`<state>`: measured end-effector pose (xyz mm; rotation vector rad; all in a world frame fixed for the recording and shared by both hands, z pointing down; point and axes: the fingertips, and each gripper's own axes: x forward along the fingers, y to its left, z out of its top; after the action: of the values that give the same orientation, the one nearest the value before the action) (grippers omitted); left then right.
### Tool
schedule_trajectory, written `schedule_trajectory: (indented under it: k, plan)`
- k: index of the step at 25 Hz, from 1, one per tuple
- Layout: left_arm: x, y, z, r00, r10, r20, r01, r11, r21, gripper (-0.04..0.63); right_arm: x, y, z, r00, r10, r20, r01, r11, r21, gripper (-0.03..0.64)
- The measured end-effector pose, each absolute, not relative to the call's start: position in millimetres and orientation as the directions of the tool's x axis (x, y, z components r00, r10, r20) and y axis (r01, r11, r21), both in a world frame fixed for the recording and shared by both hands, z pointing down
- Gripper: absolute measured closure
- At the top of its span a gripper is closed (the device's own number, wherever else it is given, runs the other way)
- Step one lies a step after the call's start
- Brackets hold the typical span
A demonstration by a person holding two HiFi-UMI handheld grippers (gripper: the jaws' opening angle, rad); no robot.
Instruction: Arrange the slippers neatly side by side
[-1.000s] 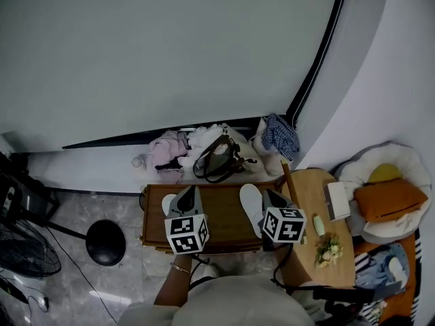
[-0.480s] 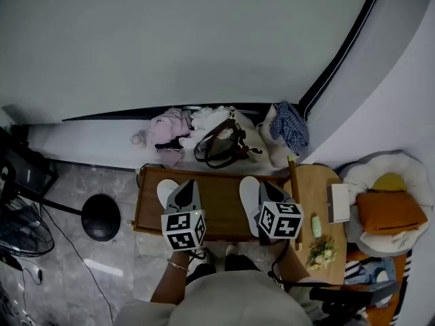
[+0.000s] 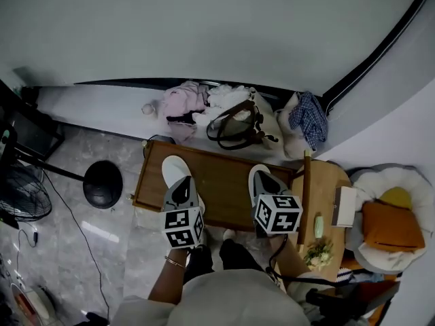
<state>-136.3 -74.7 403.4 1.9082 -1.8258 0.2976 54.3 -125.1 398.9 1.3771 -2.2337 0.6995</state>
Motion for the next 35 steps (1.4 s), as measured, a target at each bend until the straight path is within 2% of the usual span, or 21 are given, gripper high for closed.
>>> schedule_trajectory:
  k: [9, 17, 24, 35]
  plan:
    - [-170, -32, 447, -0.014, -0.829, 0.558, -0.976, 0.132, 0.173, 0.590, 9, -105, 453, -0.497, -0.568, 0.656, -0.852, 0.464, -0.245, 0.583]
    - [-171, -6, 489, -0.026, -0.786, 0.617, -0.952, 0.209, 0.226, 0.590, -8, -86, 494, -0.518, -0.482, 0.706, -0.828, 0.491, -0.272, 0.583]
    - [-168, -5, 503, 0.000, -0.781, 0.624, -0.941, 0.210, 0.263, 0.591, -8, -84, 508, -0.513, -0.463, 0.723, -0.834, 0.470, -0.291, 0.583]
    - [-174, -18, 517, -0.031, -0.751, 0.659, -0.946, 0.236, 0.224, 0.589, 0, -87, 519, -0.493, -0.456, 0.741, -0.847, 0.446, -0.289, 0.583]
